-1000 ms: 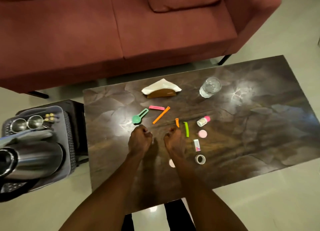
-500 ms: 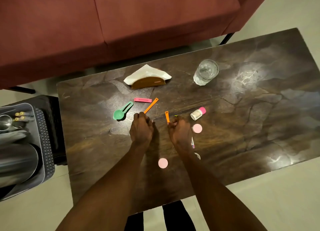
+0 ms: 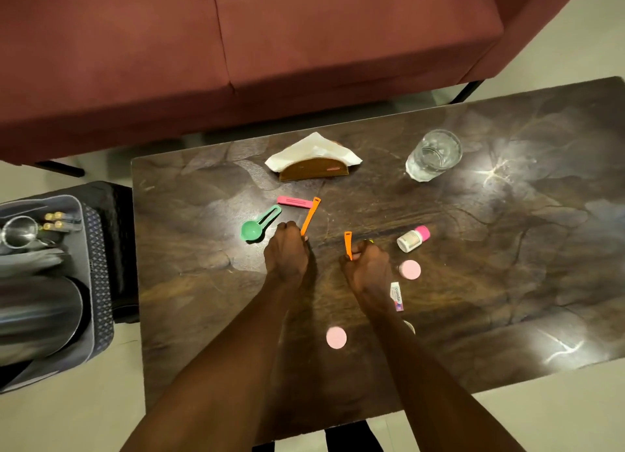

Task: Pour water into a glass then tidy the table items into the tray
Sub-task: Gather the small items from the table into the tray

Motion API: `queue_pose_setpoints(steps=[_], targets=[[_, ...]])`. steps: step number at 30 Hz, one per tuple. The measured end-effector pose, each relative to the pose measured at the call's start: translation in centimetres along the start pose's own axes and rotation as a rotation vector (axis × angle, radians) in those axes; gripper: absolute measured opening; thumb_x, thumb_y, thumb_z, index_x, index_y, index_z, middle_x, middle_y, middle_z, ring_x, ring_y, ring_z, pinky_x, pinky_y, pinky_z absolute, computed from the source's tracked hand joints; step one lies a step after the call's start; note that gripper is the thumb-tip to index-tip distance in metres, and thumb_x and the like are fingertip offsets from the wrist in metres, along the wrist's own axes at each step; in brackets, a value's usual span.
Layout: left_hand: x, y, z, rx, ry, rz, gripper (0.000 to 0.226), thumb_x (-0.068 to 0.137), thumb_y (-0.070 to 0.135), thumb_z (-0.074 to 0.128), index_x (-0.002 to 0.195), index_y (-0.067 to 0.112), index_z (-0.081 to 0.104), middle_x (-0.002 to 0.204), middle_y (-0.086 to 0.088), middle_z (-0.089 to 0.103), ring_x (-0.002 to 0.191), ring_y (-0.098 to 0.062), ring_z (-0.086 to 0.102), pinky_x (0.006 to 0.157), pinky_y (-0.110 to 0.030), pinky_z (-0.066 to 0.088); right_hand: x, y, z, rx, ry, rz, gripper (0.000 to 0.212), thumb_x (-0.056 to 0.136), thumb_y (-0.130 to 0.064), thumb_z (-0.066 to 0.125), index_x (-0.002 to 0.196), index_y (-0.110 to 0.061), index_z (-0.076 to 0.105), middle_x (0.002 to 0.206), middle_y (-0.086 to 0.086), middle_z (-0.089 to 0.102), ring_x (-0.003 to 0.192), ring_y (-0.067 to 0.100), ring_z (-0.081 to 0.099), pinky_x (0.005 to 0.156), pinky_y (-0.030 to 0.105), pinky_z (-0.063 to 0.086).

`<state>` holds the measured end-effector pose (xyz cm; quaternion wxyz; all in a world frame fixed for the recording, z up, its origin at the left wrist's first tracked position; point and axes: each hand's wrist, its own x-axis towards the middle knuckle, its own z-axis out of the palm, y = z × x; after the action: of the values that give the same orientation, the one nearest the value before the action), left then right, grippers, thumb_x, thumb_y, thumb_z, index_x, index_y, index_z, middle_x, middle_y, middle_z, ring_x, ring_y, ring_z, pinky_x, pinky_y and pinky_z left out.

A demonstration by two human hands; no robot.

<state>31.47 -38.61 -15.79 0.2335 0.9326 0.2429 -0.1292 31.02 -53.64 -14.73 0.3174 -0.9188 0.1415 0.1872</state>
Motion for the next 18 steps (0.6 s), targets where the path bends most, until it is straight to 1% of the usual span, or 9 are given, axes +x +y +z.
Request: queue_pose_setpoints(steps=[2,5,7,9,12,13,14,16,18], targets=[[-0.1,-0.4,-0.1,-0.067,-0.047,-0.048,0.020,0.088,0.025,0.063,0.099,0.008,0.061,0.105,-0.012,0.062,0.097,-0.034,0.062,0.079,-0.042,0.051,-0.5,-0.4,0.2,0.055,0.025,0.012,0.016,0.080,-0.024,0.072,0.089,-0.012,0.066,0.087,0.006,0.072,0.087,0.028,0.069,0.080,0.041,0.056],[-0.9,-1.4,-1.0,-0.301,-0.101,-0.202,0.020,0.075,0.027,0.073,0.085,0.012,0.065,0.094,-0.010,0.066,0.091,-0.030,0.064,0.078,-0.038,0.054,-1.6,-1.9,0.7,0.093,0.038,0.061,0.018,0.075,-0.031,0.074,0.086,-0.018,0.069,0.083,-0.001,0.074,0.086,0.023,0.070,0.080,0.035,0.056],[-2.0,-2.7,-1.9,-0.433,-0.104,-0.231,0.015,0.070,0.025,0.075,0.074,0.014,0.066,0.082,-0.008,0.068,0.086,-0.028,0.065,0.077,-0.036,0.054,-2.3,-3.5,1.4,0.120,0.034,0.100,0.021,0.073,-0.034,0.077,0.083,-0.018,0.069,0.083,-0.001,0.075,0.087,0.021,0.071,0.080,0.031,0.055],[-3.2,-4.4,-3.4,-0.520,-0.088,-0.216,0.014,0.068,0.024,0.076,0.068,0.013,0.066,0.069,-0.004,0.067,0.075,-0.025,0.065,0.073,-0.037,0.056,-3.3,-5.6,2.4,0.179,0.016,0.119,0.019,0.072,-0.032,0.079,0.077,-0.019,0.066,0.080,0.000,0.074,0.086,0.024,0.072,0.077,0.033,0.056],[-4.9,-8.2,-6.9,-0.625,0.015,-0.246,0.016,0.066,0.023,0.077,0.065,0.016,0.063,0.061,0.003,0.065,0.065,-0.019,0.065,0.066,-0.034,0.056,-5.5,-10.1,4.2,0.224,0.022,0.083,0.019,0.072,-0.030,0.080,0.079,-0.019,0.067,0.067,-0.008,0.066,0.081,0.021,0.072,0.063,0.023,0.045],[-5.1,-9.7,-8.3,-0.661,0.059,-0.268,0.016,0.066,0.022,0.078,0.066,0.016,0.063,0.061,0.002,0.066,0.064,-0.019,0.065,0.065,-0.033,0.056,-6.2,-11.6,4.9,0.230,0.015,0.067,0.020,0.071,-0.031,0.080,0.081,-0.017,0.068,0.069,-0.007,0.067,0.082,0.021,0.071,0.064,0.023,0.046],[-5.1,-11.0,-9.4,-0.685,0.101,-0.290,0.016,0.067,0.020,0.079,0.068,0.014,0.064,0.063,0.001,0.067,0.064,-0.019,0.066,0.064,-0.032,0.055,-6.6,-12.9,5.5,0.239,0.002,0.060,0.022,0.071,-0.032,0.080,0.082,-0.017,0.068,0.074,-0.004,0.071,0.084,0.022,0.071,0.069,0.026,0.050],[-4.9,-14.4,-12.6,-0.710,0.196,-0.349,0.015,0.068,0.018,0.078,0.070,0.012,0.065,0.065,-0.002,0.067,0.062,-0.018,0.065,0.063,-0.032,0.055,-7.9,-16.3,7.4,0.253,-0.055,0.029,0.023,0.071,-0.031,0.080,0.084,-0.017,0.068,0.085,0.003,0.075,0.090,0.025,0.071,0.081,0.037,0.055],[-4.6,-18.4,-16.2,-0.696,0.301,-0.416,0.014,0.068,0.019,0.076,0.068,0.015,0.063,0.065,-0.001,0.067,0.063,-0.019,0.064,0.062,-0.030,0.052,-9.7,-20.4,10.1,0.235,-0.111,-0.038,0.020,0.071,-0.029,0.078,0.084,-0.019,0.066,0.083,0.003,0.075,0.090,0.026,0.071,0.082,0.037,0.055]])
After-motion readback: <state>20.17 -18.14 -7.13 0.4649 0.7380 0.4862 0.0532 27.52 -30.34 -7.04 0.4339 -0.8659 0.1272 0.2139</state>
